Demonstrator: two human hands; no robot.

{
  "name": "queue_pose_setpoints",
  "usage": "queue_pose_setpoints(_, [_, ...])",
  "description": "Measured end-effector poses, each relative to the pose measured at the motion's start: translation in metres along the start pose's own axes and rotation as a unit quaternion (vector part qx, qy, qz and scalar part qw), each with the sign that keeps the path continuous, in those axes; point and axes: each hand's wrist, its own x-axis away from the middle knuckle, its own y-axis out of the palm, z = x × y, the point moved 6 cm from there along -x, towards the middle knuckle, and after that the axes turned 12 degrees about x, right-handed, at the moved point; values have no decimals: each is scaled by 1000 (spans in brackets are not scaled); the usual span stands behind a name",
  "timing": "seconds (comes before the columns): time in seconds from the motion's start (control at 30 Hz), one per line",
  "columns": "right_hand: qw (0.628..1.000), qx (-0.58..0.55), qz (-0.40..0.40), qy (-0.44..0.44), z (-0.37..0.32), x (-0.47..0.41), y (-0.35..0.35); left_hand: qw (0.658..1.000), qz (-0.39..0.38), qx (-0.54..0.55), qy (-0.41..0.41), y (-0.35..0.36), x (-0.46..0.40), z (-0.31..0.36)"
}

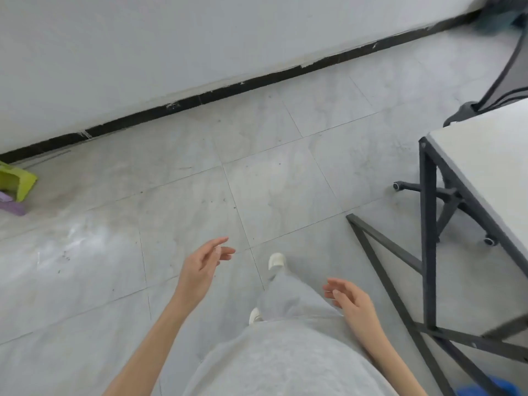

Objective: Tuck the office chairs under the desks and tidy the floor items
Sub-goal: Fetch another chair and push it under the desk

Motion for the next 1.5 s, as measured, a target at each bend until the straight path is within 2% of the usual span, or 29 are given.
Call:
queue_pose_setpoints(0.17, [999,-26,37,4,-59,-115,-6,1000,-16,19,7,27,-130,32])
queue_pose_setpoints(0.4, [996,-34,30,-78,-230,-300,-42,996,22,66,-58,46,-267,69])
queue_pose_setpoints(0.6, [993,-32,48,-101,-325,-418,-92,997,-9,39,-59,70,-395,115])
queue_pose_setpoints(0.77, [992,-43,109,-47,-338,-516,-136,994,-87,7,-62,128,-542,156])
queue_pose_setpoints(0.9, [981,-66,179,42,-324,-566,-173,985,-171,-21,-19,189,-670,229])
queue_pose_setpoints(1.07, [944,-140,272,126,-330,-596,-226,943,-310,-114,46,290,-798,324])
queue_pose_setpoints(1.2, [906,-215,333,151,-336,-635,-268,907,-387,-145,85,387,-866,378])
queue_pose_setpoints(1.33, [886,-251,360,153,-342,-703,-330,894,-417,-145,80,474,-911,389])
queue_pose_setpoints(1.5, [891,-239,366,121,-373,-797,-451,910,-394,-129,10,547,-956,390])
